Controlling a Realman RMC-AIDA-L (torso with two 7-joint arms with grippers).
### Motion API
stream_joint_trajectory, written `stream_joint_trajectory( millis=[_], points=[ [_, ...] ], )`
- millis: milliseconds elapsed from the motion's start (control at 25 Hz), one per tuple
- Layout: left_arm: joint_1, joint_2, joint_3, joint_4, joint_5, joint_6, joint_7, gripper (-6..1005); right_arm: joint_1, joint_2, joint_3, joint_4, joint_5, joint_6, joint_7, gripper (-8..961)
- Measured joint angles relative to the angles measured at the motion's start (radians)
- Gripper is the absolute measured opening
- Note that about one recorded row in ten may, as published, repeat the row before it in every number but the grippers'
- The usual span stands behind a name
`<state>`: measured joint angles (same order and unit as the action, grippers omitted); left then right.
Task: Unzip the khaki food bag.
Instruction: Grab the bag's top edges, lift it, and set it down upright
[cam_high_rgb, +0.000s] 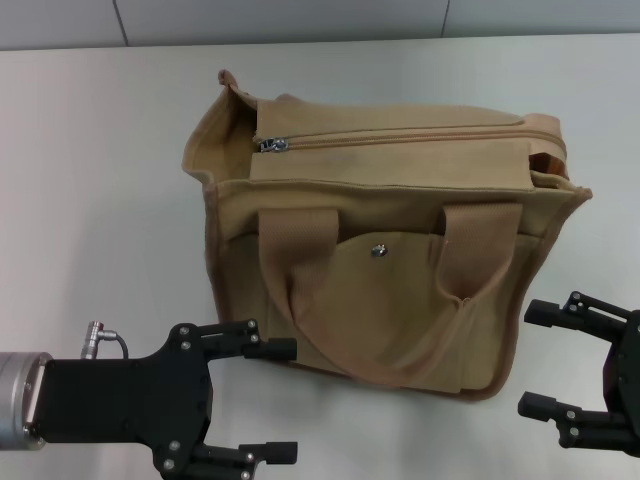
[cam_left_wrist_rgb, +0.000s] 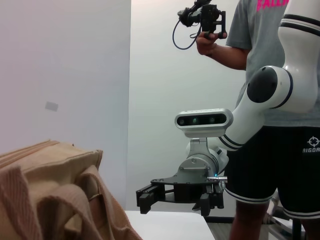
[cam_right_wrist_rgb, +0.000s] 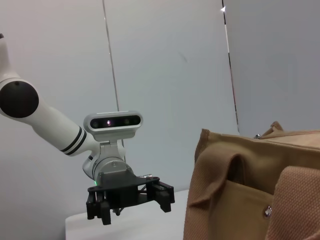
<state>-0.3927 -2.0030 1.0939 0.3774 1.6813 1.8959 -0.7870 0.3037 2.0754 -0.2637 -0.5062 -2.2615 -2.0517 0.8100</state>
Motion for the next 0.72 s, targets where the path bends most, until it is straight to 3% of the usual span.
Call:
stream_joint_trajectory(
  millis=[360, 560, 720],
  points=[
    [0.005, -0.002, -0.019, 0.009, 0.0, 0.001, 0.002, 791, 0.0, 0.0, -0.006, 0.0, -0.001, 0.001, 0.0, 840],
    [0.069, -0.001, -0.19, 0.01, -0.001, 0.009, 0.063, 787, -0.007, 0.001, 0.002, 0.0, 0.008, 0.001, -0.007, 840],
    [0.111, -0.004, -0.271, 0.01, 0.0, 0.006, 0.082, 784, -0.009, 0.001, 0.003, 0.0, 0.009, 0.002, -0.008, 840]
  ],
)
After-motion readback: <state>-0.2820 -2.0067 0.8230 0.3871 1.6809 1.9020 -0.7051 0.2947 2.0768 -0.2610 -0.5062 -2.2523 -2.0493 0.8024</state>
